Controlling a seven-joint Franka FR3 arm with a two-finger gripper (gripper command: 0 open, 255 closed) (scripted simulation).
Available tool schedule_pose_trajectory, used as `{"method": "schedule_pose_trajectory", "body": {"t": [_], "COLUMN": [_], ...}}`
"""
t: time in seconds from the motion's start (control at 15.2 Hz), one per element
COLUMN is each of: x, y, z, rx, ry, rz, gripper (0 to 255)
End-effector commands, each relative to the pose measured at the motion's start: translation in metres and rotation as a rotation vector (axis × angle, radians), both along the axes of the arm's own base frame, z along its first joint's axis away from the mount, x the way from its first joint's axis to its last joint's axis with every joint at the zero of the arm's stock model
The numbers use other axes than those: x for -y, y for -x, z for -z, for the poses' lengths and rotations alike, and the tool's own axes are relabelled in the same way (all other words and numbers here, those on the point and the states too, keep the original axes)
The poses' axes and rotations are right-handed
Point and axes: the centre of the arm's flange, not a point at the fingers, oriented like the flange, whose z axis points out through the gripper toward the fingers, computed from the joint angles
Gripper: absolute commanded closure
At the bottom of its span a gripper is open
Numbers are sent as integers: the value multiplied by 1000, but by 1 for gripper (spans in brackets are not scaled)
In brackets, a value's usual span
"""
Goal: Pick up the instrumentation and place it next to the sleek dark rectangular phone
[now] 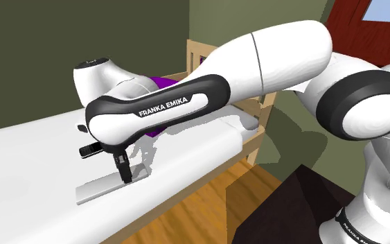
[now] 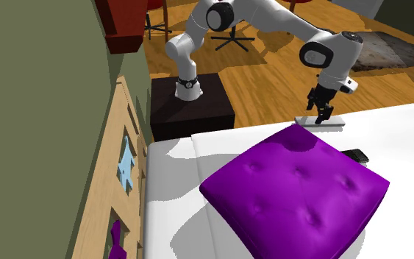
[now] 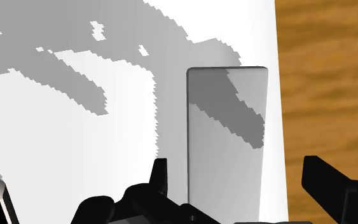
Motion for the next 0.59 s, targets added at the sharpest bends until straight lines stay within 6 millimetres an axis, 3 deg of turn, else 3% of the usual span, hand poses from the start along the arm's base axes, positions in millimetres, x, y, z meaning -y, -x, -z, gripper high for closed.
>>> {"method": "schedule_pose_trajectory", "body": {"t": [0.0,0.07,0.53], "x": [0,0,0], "y": [-1,-1,-1], "z": [-24,-35,-35], "rx": [0,0,0], "ry": [0,0,0], "rz": [0,0,0], "gripper": [0,0,0]}}
